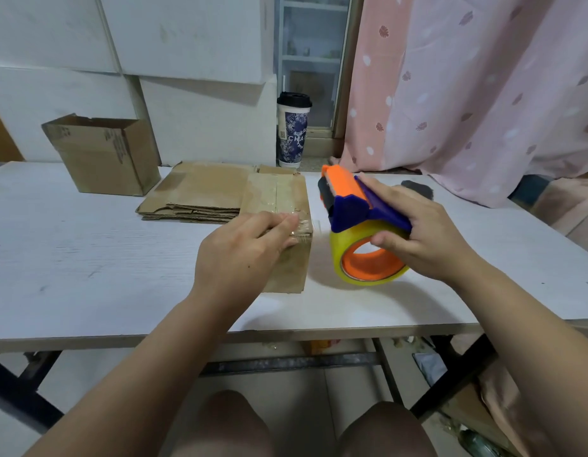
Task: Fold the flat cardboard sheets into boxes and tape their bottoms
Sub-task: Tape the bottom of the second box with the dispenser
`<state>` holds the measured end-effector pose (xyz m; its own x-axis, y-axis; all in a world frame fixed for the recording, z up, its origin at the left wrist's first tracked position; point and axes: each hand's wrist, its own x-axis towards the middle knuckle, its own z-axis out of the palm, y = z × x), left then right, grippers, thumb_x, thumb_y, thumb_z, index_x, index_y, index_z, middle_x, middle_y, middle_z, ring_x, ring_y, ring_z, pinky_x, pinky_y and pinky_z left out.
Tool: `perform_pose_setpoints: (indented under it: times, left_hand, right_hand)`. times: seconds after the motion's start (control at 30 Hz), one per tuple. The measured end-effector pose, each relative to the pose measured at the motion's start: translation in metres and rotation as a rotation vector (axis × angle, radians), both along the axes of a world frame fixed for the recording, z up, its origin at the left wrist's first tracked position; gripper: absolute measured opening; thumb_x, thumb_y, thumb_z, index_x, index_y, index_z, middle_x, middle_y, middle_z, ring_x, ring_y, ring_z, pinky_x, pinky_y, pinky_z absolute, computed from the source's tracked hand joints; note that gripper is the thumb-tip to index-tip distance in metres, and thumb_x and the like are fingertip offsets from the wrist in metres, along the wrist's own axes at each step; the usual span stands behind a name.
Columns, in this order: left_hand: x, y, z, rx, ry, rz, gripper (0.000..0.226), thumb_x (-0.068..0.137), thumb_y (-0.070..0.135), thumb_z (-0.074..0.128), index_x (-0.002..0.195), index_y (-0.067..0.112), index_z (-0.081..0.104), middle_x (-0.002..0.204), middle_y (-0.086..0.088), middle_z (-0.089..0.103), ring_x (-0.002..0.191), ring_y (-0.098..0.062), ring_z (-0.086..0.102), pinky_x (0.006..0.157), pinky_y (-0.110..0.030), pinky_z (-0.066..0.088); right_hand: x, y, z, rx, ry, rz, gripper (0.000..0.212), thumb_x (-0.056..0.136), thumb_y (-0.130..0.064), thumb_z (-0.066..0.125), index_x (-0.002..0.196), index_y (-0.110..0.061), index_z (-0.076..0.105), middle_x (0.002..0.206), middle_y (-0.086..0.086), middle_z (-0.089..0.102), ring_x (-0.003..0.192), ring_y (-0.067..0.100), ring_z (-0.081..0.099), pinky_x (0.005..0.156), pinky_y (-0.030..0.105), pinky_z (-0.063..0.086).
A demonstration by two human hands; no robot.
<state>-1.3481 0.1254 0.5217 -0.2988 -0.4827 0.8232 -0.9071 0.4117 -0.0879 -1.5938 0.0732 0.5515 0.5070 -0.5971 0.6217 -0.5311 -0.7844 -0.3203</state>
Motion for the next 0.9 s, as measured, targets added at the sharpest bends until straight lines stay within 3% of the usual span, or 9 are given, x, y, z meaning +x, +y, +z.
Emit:
perform_pose_setpoints:
  times: [0.2, 0.33, 0.4, 0.47, 0.67, 0.77, 0.9]
  left_hand:
    - [0.001, -0.001, 0.002, 0.009, 0.007, 0.023, 0.021, 0.089, 0.021, 0.061, 0.103, 0.013, 0.074, 0.086, -0.001, 0.071, 0.072, -0.023, 0.066, 0.048, -0.025, 0.047]
    - [0.002, 0.000, 0.001, 0.024, 0.032, -0.005, 0.023, 0.089, 0.022, 0.060, 0.106, 0.013, 0.073, 0.089, -0.001, 0.071, 0.075, -0.023, 0.066, 0.050, -0.028, 0.050]
    - [0.001, 0.000, 0.002, 0.027, 0.027, -0.003, 0.022, 0.089, 0.022, 0.061, 0.105, 0.014, 0.073, 0.088, 0.000, 0.071, 0.075, -0.023, 0.066, 0.049, -0.027, 0.050]
    - [0.002, 0.000, 0.002, 0.031, 0.022, 0.005, 0.022, 0.086, 0.021, 0.063, 0.104, 0.014, 0.074, 0.087, 0.000, 0.071, 0.073, -0.023, 0.066, 0.049, -0.025, 0.047]
    - [0.004, 0.000, 0.003, 0.046, 0.023, 0.007, 0.021, 0.086, 0.022, 0.064, 0.104, 0.015, 0.074, 0.087, 0.001, 0.071, 0.074, -0.022, 0.066, 0.049, -0.025, 0.046]
    - [0.004, 0.000, 0.002, 0.049, 0.026, -0.001, 0.019, 0.086, 0.021, 0.067, 0.103, 0.014, 0.074, 0.087, -0.001, 0.071, 0.074, -0.023, 0.067, 0.049, -0.026, 0.049]
    - [0.004, 0.001, 0.001, 0.048, 0.042, -0.010, 0.019, 0.084, 0.019, 0.070, 0.102, 0.015, 0.074, 0.086, 0.000, 0.072, 0.072, -0.023, 0.066, 0.048, -0.027, 0.050]
  right_hand:
    - [-0.012, 0.000, -0.011, 0.047, 0.152, -0.053, 0.072, 0.075, -0.061, 0.051, 0.138, -0.036, 0.028, 0.103, 0.003, 0.058, 0.089, 0.007, 0.043, 0.083, 0.004, 0.029]
    - [-0.026, 0.000, -0.013, 0.070, -0.029, -0.087, 0.066, 0.077, -0.058, 0.052, 0.137, -0.042, 0.032, 0.100, 0.002, 0.059, 0.085, 0.011, 0.046, 0.080, 0.007, 0.033]
    - [-0.028, 0.000, -0.009, 0.036, 0.031, -0.096, 0.066, 0.077, -0.059, 0.052, 0.137, -0.043, 0.031, 0.101, 0.001, 0.058, 0.087, 0.011, 0.045, 0.080, 0.007, 0.032]
    - [-0.025, -0.001, -0.009, 0.031, 0.155, -0.092, 0.067, 0.078, -0.062, 0.051, 0.138, -0.045, 0.027, 0.106, 0.000, 0.057, 0.091, 0.010, 0.044, 0.081, 0.011, 0.030]
    - [-0.034, 0.000, -0.009, 0.103, 0.214, -0.095, 0.057, 0.083, -0.072, 0.033, 0.136, -0.052, 0.025, 0.107, 0.000, 0.055, 0.092, 0.014, 0.047, 0.085, 0.025, 0.038]
    - [-0.041, 0.006, -0.013, 0.123, 0.165, -0.095, 0.060, 0.084, -0.077, 0.026, 0.137, -0.049, 0.028, 0.108, -0.001, 0.057, 0.095, 0.008, 0.049, 0.083, 0.016, 0.036]
    - [-0.040, 0.009, -0.009, 0.129, 0.244, -0.121, 0.054, 0.085, -0.065, 0.031, 0.136, -0.055, 0.023, 0.110, -0.006, 0.052, 0.097, -0.003, 0.044, 0.080, 0.007, 0.031]
